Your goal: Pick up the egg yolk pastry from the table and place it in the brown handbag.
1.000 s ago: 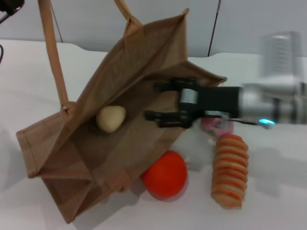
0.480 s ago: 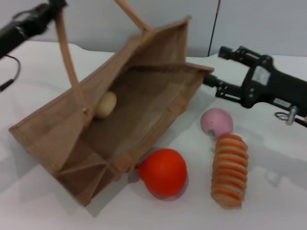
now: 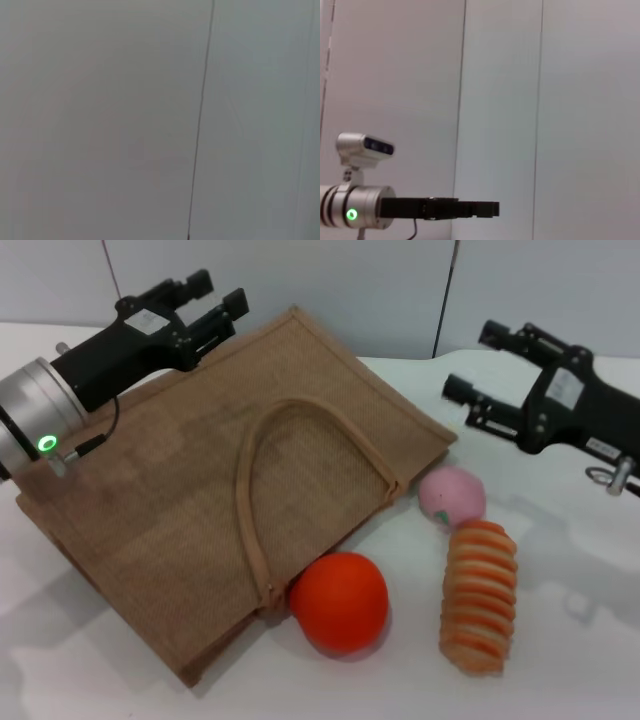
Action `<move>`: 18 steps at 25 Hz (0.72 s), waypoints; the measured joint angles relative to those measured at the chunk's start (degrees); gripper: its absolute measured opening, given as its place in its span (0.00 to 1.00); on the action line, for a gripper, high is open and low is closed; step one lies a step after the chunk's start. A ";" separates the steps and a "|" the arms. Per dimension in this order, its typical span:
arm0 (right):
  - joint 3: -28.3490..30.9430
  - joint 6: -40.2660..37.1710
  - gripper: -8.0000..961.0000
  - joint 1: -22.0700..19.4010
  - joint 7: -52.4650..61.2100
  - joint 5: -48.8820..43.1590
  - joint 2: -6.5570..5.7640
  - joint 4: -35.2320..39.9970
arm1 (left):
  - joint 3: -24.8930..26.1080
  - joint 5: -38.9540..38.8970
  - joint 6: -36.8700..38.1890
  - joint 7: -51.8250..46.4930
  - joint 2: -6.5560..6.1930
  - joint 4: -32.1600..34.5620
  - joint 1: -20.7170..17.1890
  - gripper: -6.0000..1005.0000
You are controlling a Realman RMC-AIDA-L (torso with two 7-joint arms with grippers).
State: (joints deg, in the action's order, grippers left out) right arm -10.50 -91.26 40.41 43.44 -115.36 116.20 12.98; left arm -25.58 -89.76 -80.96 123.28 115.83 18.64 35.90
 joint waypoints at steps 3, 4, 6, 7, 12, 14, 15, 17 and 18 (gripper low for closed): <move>2.66 2.07 0.82 -1.39 -4.28 3.94 0.13 -2.70 | 0.15 -4.08 -0.44 4.02 0.36 -1.64 -0.86 0.58; 2.66 2.07 0.82 -1.39 -4.28 3.94 0.13 -2.70 | 0.16 -6.16 -0.52 6.01 0.37 -2.70 -1.18 0.62; 4.70 3.66 0.82 -2.67 -10.53 7.39 0.13 -5.79 | 0.17 -10.66 -0.85 10.72 0.42 -5.12 -2.01 0.67; 5.75 4.09 0.82 -3.39 -13.61 9.07 0.16 -7.21 | 0.18 -13.28 -1.16 13.60 0.44 -6.53 -2.44 0.67; 9.97 4.25 0.82 -5.71 -24.73 16.71 0.19 -13.51 | 0.19 -23.70 -3.51 26.43 0.53 -12.73 -4.20 0.68; 11.04 4.32 0.82 -6.42 -27.28 20.37 0.21 -15.58 | 0.19 -27.70 -4.29 30.53 0.57 -15.37 -4.38 0.68; 11.38 4.45 0.82 -6.77 -28.07 22.36 0.21 -16.35 | 0.19 -29.37 -4.69 32.37 0.58 -16.48 -4.37 0.68; 12.07 4.62 0.82 -7.60 -29.70 26.87 0.29 -17.95 | 0.18 -31.95 -5.20 35.20 0.59 -18.26 -4.30 0.68; 12.32 4.56 0.82 -8.37 -31.30 32.05 0.37 -19.41 | 0.19 -32.84 -5.26 35.93 0.59 -18.77 -4.25 0.68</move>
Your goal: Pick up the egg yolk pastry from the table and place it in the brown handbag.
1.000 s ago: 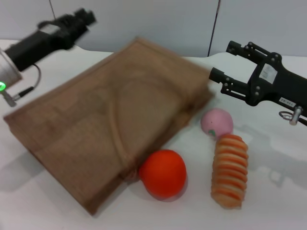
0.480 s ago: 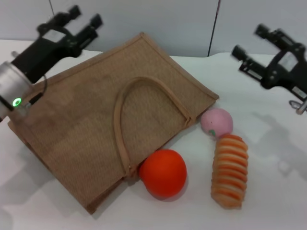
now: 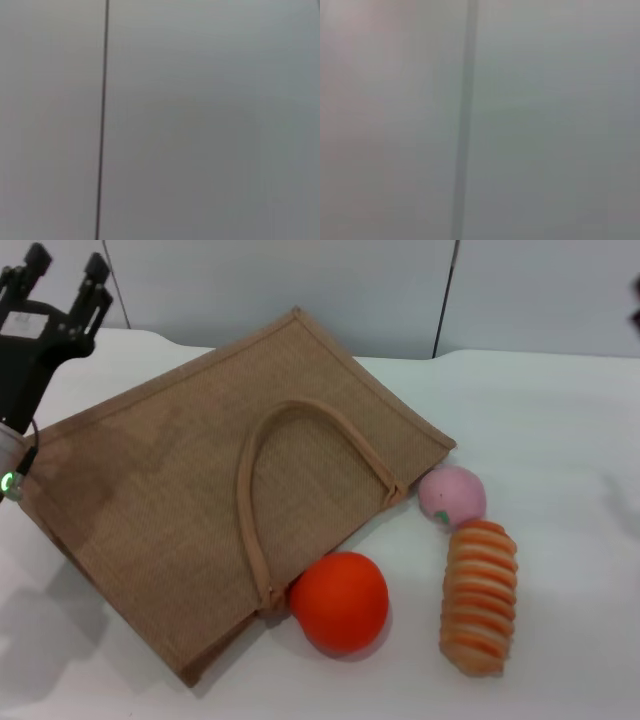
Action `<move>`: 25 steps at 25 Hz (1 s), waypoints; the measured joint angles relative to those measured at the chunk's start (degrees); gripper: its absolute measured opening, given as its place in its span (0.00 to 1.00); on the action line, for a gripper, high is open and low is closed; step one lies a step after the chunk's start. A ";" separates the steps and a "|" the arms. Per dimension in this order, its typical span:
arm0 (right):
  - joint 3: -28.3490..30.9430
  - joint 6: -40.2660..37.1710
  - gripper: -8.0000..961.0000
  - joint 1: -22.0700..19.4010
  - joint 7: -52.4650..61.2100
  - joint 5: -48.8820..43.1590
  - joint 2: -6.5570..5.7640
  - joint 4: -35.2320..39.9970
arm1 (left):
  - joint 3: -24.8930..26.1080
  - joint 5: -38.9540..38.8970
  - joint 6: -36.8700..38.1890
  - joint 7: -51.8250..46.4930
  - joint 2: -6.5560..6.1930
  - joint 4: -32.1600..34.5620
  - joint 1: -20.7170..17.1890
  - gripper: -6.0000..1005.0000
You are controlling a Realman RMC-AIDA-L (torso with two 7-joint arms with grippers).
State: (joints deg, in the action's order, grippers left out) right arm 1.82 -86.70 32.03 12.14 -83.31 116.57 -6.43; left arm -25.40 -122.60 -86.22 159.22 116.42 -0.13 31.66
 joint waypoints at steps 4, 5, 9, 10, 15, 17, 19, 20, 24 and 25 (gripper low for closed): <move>-0.04 -0.23 0.82 -0.73 -0.52 5.53 0.02 -1.06 | 0.00 -2.77 0.34 0.64 0.02 -0.60 -0.11 0.67; -0.11 -0.24 0.82 -0.80 -0.47 6.06 -0.02 -1.14 | 0.00 -3.29 0.50 0.62 0.02 -0.61 -0.21 0.67; -0.34 -0.18 0.82 -0.94 -0.41 6.50 -0.13 -1.15 | 0.00 -4.43 0.49 0.12 0.03 -0.63 -0.50 0.67; -0.33 0.01 0.82 -0.93 -0.41 6.53 -0.13 -1.08 | 0.00 -4.99 0.48 -0.05 0.02 -0.64 -0.52 0.67; -0.23 0.23 0.82 -0.81 -0.41 6.63 -0.23 -0.97 | 0.00 -5.85 0.39 -0.42 0.08 -0.66 -0.60 0.67; -0.14 0.33 0.82 -0.80 -0.41 6.66 -0.23 -0.92 | 0.00 -5.92 0.46 -0.63 0.08 -0.66 -0.63 0.67; -0.09 0.37 0.82 -0.79 -0.41 6.68 -0.23 -0.89 | 0.00 -6.20 0.57 -1.02 0.06 -0.67 -0.63 0.67; -0.10 0.38 0.82 -0.79 -0.41 6.68 -0.23 -0.89 | 0.00 -6.40 0.63 -1.27 0.03 -0.67 -0.64 0.67; -0.12 0.50 0.82 -0.76 -0.41 6.70 -0.21 -0.79 | 0.00 -6.59 0.70 -1.54 0.00 -0.67 -0.73 0.67; -0.08 0.66 0.82 -0.73 -0.41 6.71 -0.21 -0.78 | 0.00 -6.60 0.71 -1.54 -0.01 -0.66 -0.74 0.67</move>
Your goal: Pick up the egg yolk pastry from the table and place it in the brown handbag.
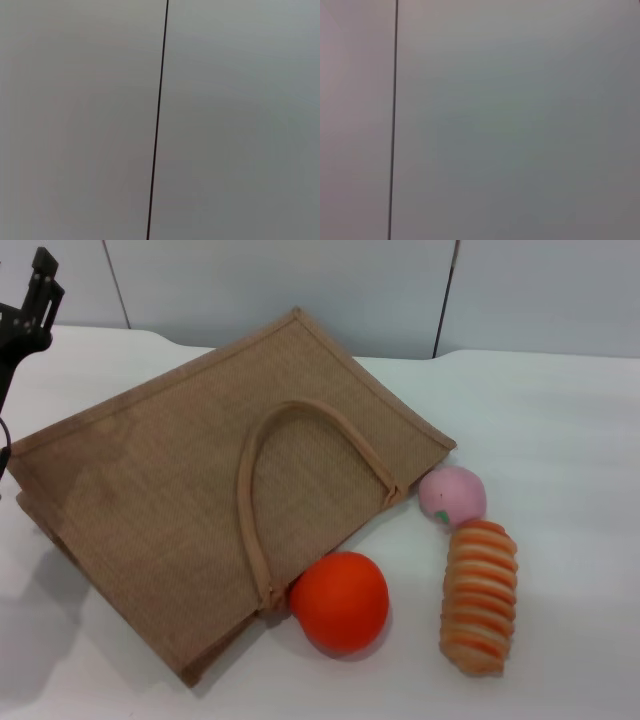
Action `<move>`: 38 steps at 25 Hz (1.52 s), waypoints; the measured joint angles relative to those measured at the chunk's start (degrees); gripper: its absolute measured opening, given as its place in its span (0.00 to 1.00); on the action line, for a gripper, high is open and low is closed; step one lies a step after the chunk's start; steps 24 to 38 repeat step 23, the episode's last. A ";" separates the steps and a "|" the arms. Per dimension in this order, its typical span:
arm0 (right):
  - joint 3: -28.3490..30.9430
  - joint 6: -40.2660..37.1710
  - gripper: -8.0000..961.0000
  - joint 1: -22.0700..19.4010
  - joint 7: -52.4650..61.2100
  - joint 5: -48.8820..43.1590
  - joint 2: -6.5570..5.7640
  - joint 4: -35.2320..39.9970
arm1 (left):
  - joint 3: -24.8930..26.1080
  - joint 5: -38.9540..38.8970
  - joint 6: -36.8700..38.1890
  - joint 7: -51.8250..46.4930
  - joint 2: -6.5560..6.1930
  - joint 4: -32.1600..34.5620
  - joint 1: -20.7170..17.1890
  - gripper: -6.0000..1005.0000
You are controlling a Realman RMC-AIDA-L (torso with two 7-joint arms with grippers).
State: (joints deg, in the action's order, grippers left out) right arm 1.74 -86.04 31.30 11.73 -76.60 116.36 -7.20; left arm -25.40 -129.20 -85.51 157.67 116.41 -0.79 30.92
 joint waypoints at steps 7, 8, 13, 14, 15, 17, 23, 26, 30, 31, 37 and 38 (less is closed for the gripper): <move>0.15 1.19 0.82 0.23 -0.02 0.04 0.01 0.00 | 0.00 -0.01 0.20 0.00 -0.11 0.00 0.14 0.67; 0.16 1.20 0.82 0.24 -0.02 0.05 0.01 0.00 | 0.00 -0.01 0.29 0.00 -0.11 0.00 0.16 0.67; 0.19 1.23 0.82 0.25 -0.04 0.06 0.01 0.00 | -0.02 -0.01 1.12 0.00 -0.14 0.00 0.39 0.67; 0.20 1.23 0.82 0.25 -0.04 0.06 0.01 -0.01 | -0.04 -0.01 1.35 0.00 -0.14 0.00 0.47 0.67; 0.19 1.23 0.82 0.25 -0.05 0.06 0.01 -0.01 | -0.06 -0.01 1.52 0.00 -0.14 0.00 0.53 0.67; 0.20 1.23 0.82 0.25 -0.05 0.06 0.01 -0.01 | -0.10 0.00 1.74 0.00 -0.14 0.00 0.66 0.67; 0.20 1.23 0.82 0.23 -0.05 0.06 -0.06 0.06 | -0.26 0.09 2.30 0.00 -0.14 0.00 0.89 0.67; 0.20 1.23 0.82 0.23 -0.05 0.06 -0.06 0.06 | -0.26 0.09 2.30 0.00 -0.14 0.00 0.89 0.67; 0.20 1.23 0.82 0.23 -0.05 0.06 -0.06 0.06 | -0.26 0.09 2.30 0.00 -0.14 0.00 0.89 0.67; 0.20 1.23 0.82 0.23 -0.05 0.06 -0.06 0.06 | -0.26 0.09 2.30 0.00 -0.14 0.00 0.89 0.67; 0.20 1.23 0.82 0.23 -0.05 0.06 -0.06 0.06 | -0.26 0.09 2.30 0.00 -0.14 0.00 0.89 0.67; 0.20 1.23 0.82 0.23 -0.05 0.06 -0.06 0.06 | -0.26 0.09 2.30 0.00 -0.14 0.00 0.89 0.67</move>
